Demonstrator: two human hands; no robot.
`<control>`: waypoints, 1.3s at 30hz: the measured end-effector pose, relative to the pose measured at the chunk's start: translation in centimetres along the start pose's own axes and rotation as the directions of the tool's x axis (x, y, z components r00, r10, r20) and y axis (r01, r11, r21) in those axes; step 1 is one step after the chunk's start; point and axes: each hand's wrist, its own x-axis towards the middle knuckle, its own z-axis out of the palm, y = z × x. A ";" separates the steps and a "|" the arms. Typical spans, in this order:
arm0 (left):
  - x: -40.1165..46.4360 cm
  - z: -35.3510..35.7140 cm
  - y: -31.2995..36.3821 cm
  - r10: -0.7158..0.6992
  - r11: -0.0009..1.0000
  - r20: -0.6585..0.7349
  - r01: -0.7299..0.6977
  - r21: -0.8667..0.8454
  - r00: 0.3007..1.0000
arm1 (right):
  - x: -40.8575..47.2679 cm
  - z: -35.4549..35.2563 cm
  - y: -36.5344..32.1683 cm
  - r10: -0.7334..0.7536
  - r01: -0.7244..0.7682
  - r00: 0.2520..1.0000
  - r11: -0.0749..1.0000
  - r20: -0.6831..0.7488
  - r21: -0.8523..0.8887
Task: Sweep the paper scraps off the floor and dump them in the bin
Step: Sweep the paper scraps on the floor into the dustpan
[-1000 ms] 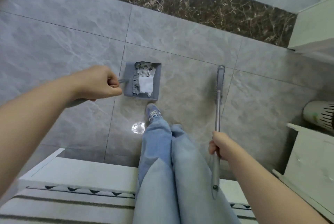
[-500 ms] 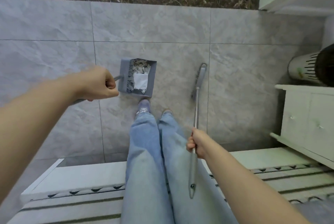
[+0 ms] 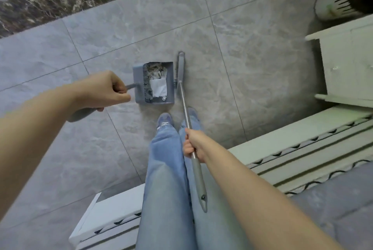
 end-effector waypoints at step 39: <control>5.5 11.7 24.5 0.219 0.822 0.249 -0.315 0.474 0.944 | -1.0 -16.4 6.5 -0.096 0.063 0.995 0.777 0.020 0.626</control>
